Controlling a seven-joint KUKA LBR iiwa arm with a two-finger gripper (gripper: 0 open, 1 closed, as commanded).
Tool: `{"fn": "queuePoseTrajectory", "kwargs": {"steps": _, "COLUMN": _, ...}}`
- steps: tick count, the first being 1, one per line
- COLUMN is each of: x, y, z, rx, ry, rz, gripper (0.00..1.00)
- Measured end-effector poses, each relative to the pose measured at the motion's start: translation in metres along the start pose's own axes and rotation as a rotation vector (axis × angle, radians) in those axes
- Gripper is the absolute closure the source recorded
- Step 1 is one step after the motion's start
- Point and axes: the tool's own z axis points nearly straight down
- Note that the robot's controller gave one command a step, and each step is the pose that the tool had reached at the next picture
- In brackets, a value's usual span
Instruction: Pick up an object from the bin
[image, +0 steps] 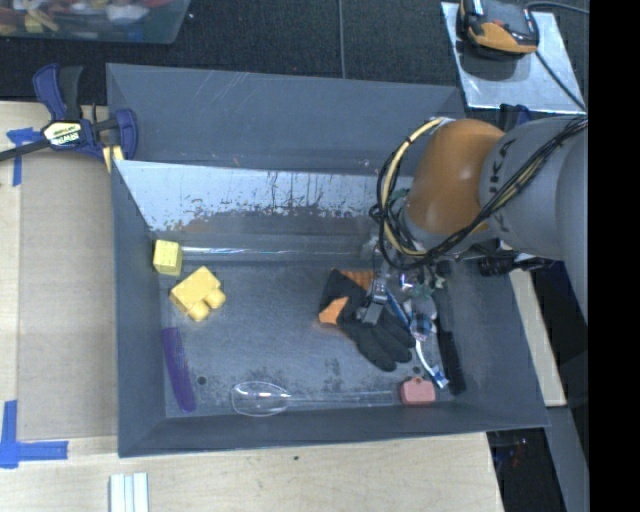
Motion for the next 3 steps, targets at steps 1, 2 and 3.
{"fn": "queuePoseTrajectory", "kwargs": {"steps": 1, "x": -0.001, "y": 0.0, "z": -0.002, "rx": -0.001, "ry": -0.003, "rz": 0.012, "gripper": 1.0}}
{"fn": "queuePoseTrajectory", "kwargs": {"steps": 2, "x": -0.001, "y": 0.0, "z": -0.002, "rx": 0.0, "ry": -0.003, "rz": 0.012, "gripper": 1.0}}
{"fn": "queuePoseTrajectory", "kwargs": {"steps": 3, "x": 0.0, "y": 0.0, "z": -0.021, "rx": 0.0, "ry": -0.003, "rz": 0.011, "gripper": 1.0}}
